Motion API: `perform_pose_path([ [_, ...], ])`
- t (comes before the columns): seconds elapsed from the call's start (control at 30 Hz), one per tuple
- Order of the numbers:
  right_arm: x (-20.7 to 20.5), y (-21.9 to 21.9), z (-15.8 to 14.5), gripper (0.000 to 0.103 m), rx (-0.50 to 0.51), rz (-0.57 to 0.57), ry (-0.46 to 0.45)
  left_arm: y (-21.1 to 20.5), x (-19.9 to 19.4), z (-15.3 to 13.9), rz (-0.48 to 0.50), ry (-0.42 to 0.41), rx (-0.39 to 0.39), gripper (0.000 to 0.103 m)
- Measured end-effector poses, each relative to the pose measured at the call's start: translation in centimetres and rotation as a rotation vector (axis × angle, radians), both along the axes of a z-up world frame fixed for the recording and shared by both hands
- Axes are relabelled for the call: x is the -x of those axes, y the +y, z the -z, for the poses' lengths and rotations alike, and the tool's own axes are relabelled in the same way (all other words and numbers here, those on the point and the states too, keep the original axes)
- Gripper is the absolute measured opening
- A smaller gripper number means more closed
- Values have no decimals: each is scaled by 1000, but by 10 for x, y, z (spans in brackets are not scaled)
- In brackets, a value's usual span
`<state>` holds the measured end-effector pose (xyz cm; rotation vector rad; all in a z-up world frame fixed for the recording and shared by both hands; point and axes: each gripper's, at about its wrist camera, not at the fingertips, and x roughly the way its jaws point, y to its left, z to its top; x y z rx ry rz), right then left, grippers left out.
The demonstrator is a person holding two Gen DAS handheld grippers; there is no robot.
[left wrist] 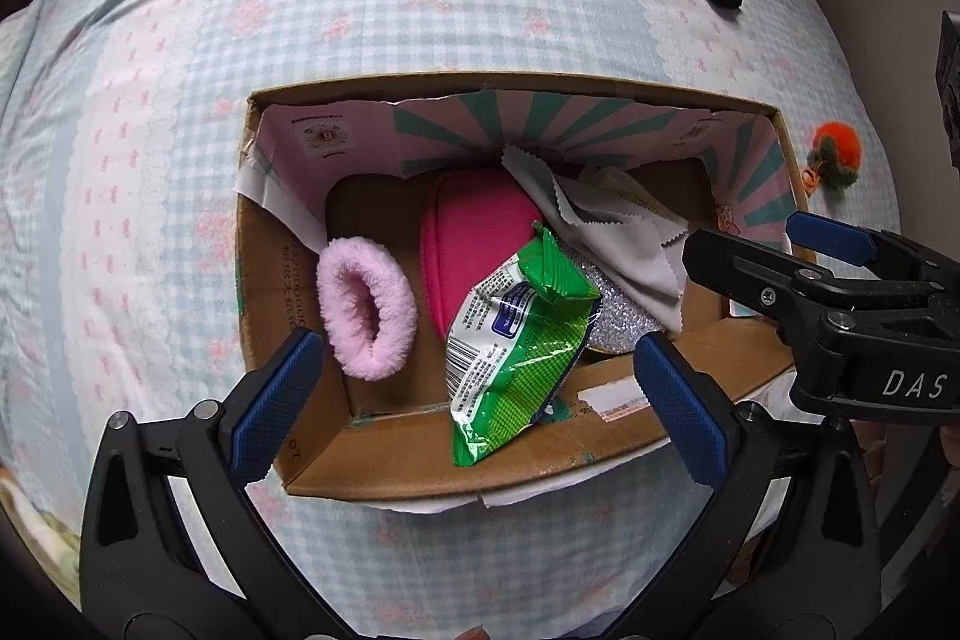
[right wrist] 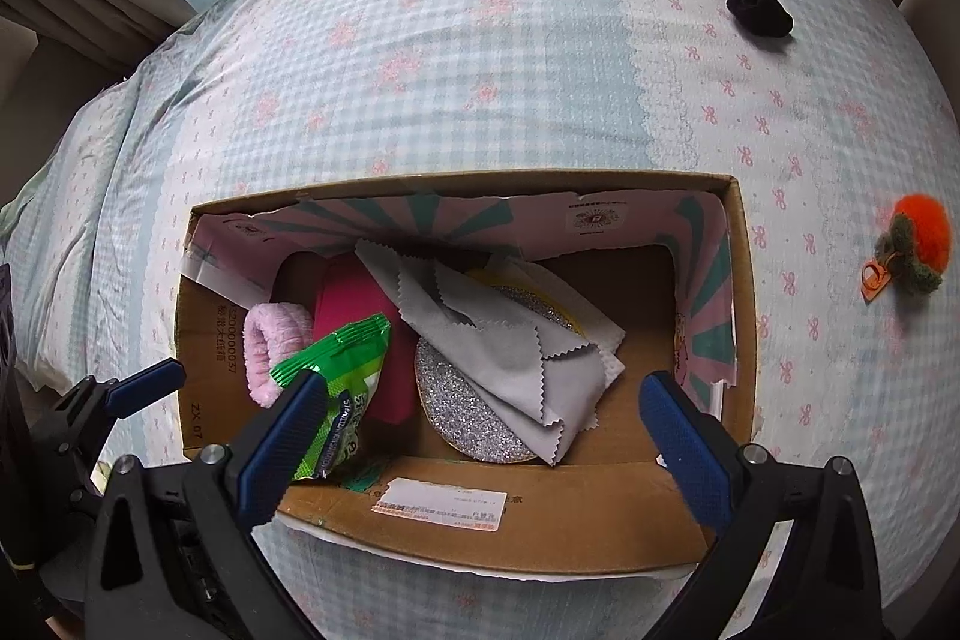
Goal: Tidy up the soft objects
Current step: 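Lift both tools from the box toward the black scrunchie and orange pompom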
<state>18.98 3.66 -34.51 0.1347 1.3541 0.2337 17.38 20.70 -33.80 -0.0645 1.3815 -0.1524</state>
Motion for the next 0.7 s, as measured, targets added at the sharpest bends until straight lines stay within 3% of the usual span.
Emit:
perform_pose_path([
  [0.37,19,4,-28,103,13,-24,-35,0,17,-33,-7,-64,-25,103],
  [0.7,55,-14,-108,103,18,12,-179,6,50,-83,-20,-148,-41,103],
])
